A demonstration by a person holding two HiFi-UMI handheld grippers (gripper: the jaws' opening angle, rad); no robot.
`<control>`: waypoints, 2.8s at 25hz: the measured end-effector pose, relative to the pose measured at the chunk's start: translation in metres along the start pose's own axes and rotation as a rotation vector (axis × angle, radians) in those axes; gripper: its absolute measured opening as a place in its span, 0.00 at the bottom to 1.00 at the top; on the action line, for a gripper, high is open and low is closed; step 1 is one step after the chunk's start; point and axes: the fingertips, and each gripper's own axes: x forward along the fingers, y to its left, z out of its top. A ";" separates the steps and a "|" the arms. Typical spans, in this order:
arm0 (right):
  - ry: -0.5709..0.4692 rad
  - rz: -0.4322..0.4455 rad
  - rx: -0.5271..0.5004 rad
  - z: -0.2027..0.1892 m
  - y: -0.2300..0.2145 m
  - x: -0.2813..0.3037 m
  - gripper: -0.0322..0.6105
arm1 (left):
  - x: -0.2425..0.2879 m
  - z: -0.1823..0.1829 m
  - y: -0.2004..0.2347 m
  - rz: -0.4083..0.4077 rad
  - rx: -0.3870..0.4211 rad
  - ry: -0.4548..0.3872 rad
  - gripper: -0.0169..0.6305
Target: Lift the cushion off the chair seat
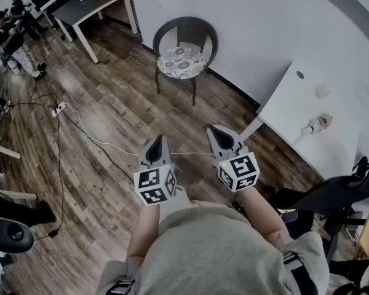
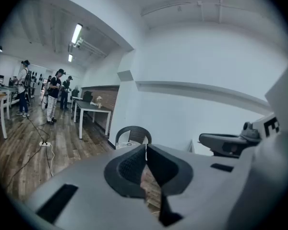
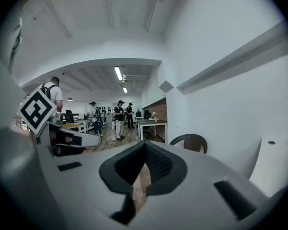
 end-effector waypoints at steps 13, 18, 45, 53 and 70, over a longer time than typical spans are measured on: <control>-0.050 0.040 -0.001 0.009 0.027 -0.059 0.04 | -0.068 -0.018 -0.029 0.036 0.042 -0.009 0.04; -0.052 0.047 -0.009 0.011 0.027 -0.065 0.04 | -0.068 -0.017 -0.031 0.038 0.026 -0.007 0.04; -0.047 0.038 0.050 -0.002 -0.026 -0.018 0.05 | 0.000 -0.006 -0.021 0.062 0.031 -0.003 0.04; -0.023 0.030 0.054 -0.008 -0.056 0.034 0.05 | 0.062 0.000 -0.004 0.046 0.023 0.025 0.04; 0.009 -0.016 0.026 0.026 -0.169 0.204 0.05 | 0.250 0.067 0.045 0.025 0.052 0.059 0.04</control>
